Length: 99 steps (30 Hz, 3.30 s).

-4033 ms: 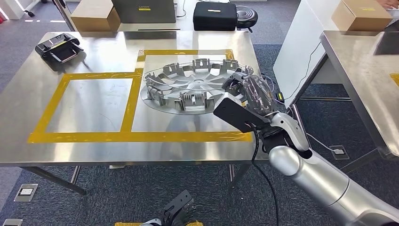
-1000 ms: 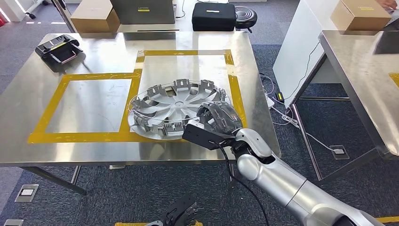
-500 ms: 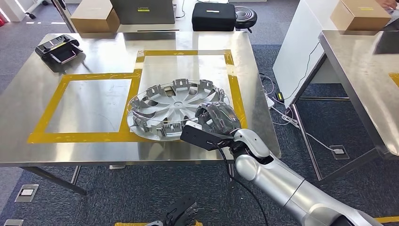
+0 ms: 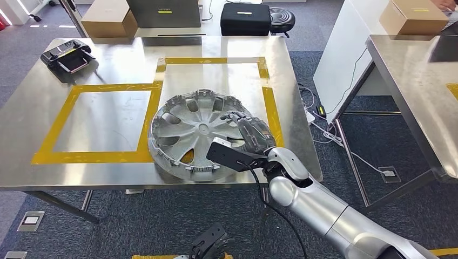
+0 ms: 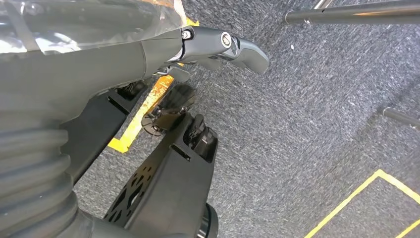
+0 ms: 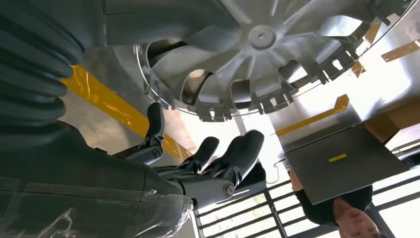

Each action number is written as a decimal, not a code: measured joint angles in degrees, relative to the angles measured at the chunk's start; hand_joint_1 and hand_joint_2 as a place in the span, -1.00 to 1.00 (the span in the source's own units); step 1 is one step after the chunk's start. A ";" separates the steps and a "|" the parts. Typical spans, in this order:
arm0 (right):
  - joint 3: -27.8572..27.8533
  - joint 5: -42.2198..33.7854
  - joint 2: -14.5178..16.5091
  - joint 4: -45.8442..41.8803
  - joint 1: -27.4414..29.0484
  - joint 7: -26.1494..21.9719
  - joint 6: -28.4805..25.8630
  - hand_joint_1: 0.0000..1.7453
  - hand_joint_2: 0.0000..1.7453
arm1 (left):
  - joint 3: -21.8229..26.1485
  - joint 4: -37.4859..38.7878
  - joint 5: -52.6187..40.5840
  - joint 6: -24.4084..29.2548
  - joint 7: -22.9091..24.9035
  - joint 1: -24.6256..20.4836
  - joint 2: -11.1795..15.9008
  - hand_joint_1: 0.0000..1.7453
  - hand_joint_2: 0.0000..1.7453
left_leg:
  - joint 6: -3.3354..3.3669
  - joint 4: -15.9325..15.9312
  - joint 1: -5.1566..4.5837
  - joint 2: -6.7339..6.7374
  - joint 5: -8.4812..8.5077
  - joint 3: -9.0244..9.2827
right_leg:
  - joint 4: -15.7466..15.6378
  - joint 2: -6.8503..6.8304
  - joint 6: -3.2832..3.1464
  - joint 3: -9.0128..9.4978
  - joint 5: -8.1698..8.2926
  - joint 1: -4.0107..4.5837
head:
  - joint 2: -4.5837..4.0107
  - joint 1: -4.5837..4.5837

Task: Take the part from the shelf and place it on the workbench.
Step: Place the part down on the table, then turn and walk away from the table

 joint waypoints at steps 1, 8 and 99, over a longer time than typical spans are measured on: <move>0.00 0.00 0.00 0.01 0.00 0.00 0.00 -1.00 -1.00 | 0.00 0.00 0.03 0.10 0.00 0.02 -0.06 -1.00 0.50 | 0.00 0.00 0.00 0.00 0.00 0.00 | 0.00 0.00 0.00 0.00 0.00 0.00 | 0.00 -0.01; 0.00 -0.06 0.00 0.01 -0.01 0.02 0.00 -1.00 -1.00 | 0.10 0.00 1.40 -0.80 -0.60 0.10 -0.15 -1.00 -1.00 | 0.00 0.00 0.00 0.00 0.00 0.02 | 0.00 0.00 0.00 0.01 0.00 0.00 | 0.00 0.00; -10.97 4.72 -17.68 -50.91 7.35 7.01 -7.77 -1.00 -1.00 | 0.06 0.00 3.08 -0.75 -2.17 0.29 -0.19 -1.00 -1.00 | 0.00 -0.01 -0.01 0.04 0.00 0.19 | -0.03 0.04 0.00 0.14 0.00 0.00 | 0.00 0.01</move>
